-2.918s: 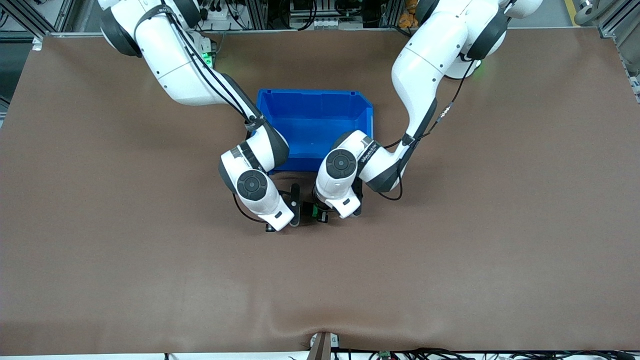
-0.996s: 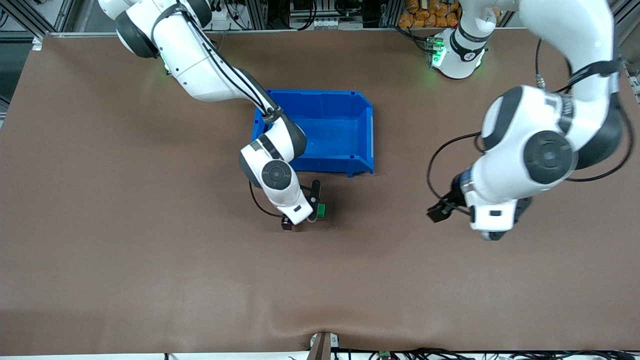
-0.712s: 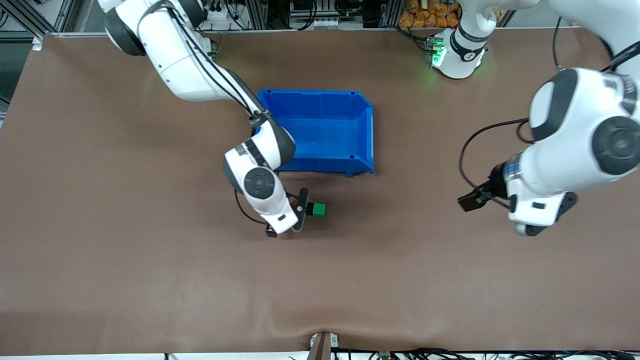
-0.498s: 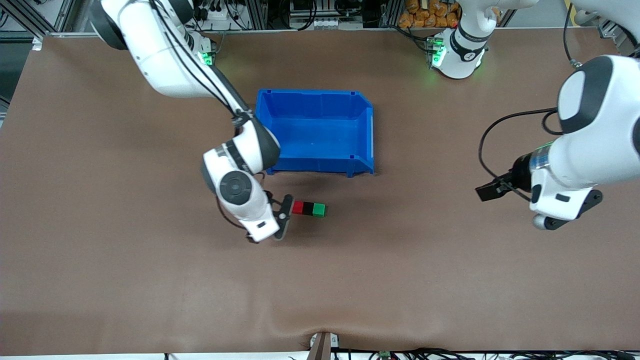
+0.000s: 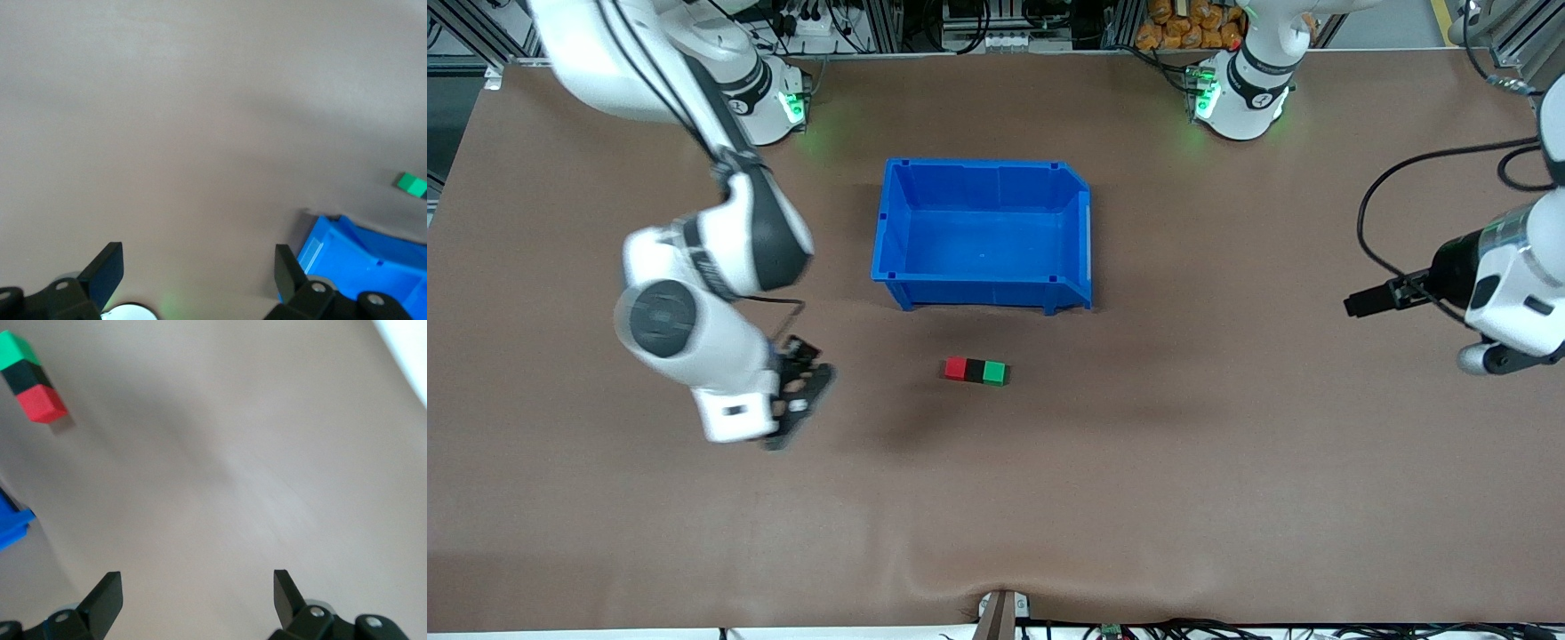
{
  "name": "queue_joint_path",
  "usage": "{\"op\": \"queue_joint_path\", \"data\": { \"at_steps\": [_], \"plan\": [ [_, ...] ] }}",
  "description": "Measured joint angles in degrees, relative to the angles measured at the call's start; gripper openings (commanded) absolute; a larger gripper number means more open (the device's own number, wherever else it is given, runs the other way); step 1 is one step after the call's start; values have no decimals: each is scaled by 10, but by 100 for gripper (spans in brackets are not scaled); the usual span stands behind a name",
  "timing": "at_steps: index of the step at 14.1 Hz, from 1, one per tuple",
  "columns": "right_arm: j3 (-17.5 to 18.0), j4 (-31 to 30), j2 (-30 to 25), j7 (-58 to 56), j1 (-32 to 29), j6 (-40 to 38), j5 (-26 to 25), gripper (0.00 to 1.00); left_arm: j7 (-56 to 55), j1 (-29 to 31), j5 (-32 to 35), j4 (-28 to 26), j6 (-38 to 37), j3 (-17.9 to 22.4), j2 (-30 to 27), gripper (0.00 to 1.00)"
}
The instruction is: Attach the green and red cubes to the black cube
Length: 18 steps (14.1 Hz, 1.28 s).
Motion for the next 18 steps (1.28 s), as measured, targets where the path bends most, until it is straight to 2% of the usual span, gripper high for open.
{"op": "queue_joint_path", "data": {
  "at_steps": [4, 7, 10, 12, 14, 18],
  "plan": [
    [-1, 0, -78, 20, -96, -67, 1, 100, 6, -1, 0, -20, -1, -6, -31, 100],
    [-1, 0, -128, 74, -131, -128, 1, 100, 8, -3, 0, -46, -1, -5, -54, 100],
    [-4, -1, -183, 147, -148, -194, 1, 100, 17, -5, 0, -121, 18, 1, -111, 100],
    [-33, -4, -214, 168, -145, -225, 11, 100, 18, -5, 0, -155, 26, 1, -144, 100],
    [-74, -10, -236, 198, -134, -262, 42, 100, 18, -6, 0, -164, 30, 1, -155, 100],
    [-80, -53, -276, 272, -133, -300, 54, 100, 18, -6, 0, -165, 30, 1, -156, 100]
  ]
}}
